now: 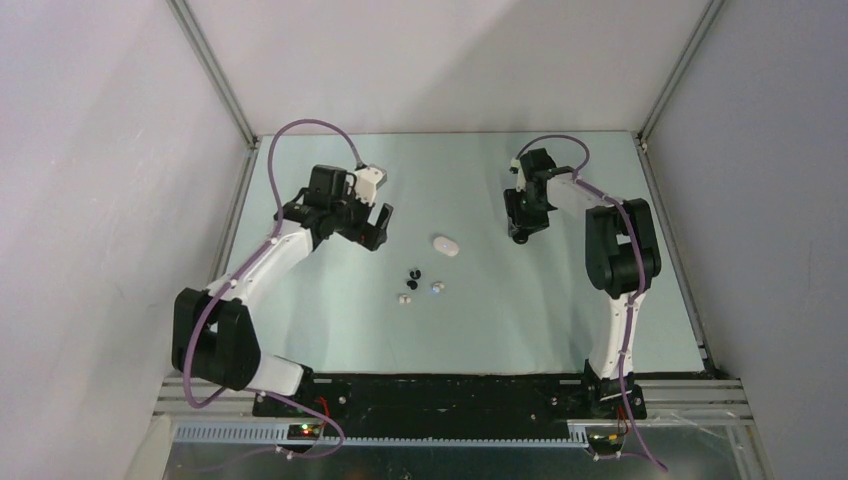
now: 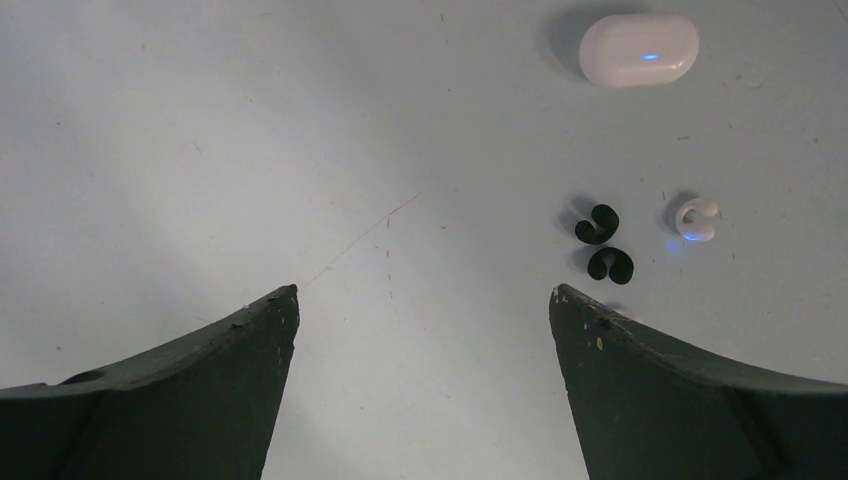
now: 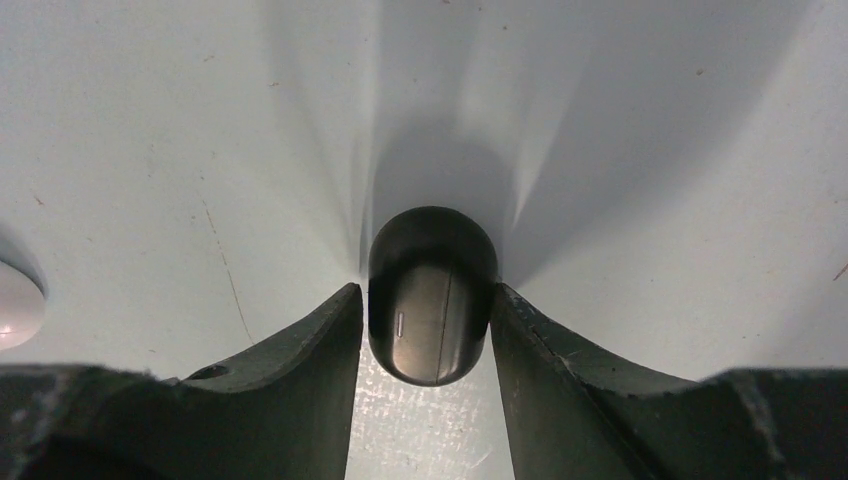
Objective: Insert the wireless bluetooth earbuds into the charging case
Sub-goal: Pick up the charging case from the center of the board.
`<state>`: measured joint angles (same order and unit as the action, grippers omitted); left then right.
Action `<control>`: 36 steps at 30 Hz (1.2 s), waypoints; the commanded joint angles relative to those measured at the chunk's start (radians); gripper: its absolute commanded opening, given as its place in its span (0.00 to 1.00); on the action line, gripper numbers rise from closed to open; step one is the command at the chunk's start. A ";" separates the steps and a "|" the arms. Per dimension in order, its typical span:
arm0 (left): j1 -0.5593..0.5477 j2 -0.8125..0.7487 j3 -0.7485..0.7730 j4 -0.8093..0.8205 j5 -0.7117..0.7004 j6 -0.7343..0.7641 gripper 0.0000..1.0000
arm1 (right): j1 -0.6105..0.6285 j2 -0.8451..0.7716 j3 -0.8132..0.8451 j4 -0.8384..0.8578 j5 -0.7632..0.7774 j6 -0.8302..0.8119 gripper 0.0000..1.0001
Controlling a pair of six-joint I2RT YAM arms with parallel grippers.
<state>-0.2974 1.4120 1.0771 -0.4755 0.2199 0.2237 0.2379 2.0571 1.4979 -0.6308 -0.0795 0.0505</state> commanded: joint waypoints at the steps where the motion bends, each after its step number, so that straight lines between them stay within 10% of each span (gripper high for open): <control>1: -0.013 0.000 0.051 0.020 0.020 -0.012 1.00 | -0.001 -0.007 -0.038 -0.004 0.024 -0.047 0.54; 23: -0.018 0.002 0.046 0.022 0.043 -0.019 1.00 | 0.023 -0.050 -0.104 -0.019 0.063 -0.047 0.57; 36: -0.011 0.104 0.204 0.021 0.074 -0.053 0.97 | 0.104 -0.111 -0.088 0.024 0.065 -0.340 0.11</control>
<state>-0.3084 1.4952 1.1912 -0.4805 0.2604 0.2054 0.2810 1.9976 1.4097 -0.5968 -0.0113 -0.0990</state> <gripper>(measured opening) 0.972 0.470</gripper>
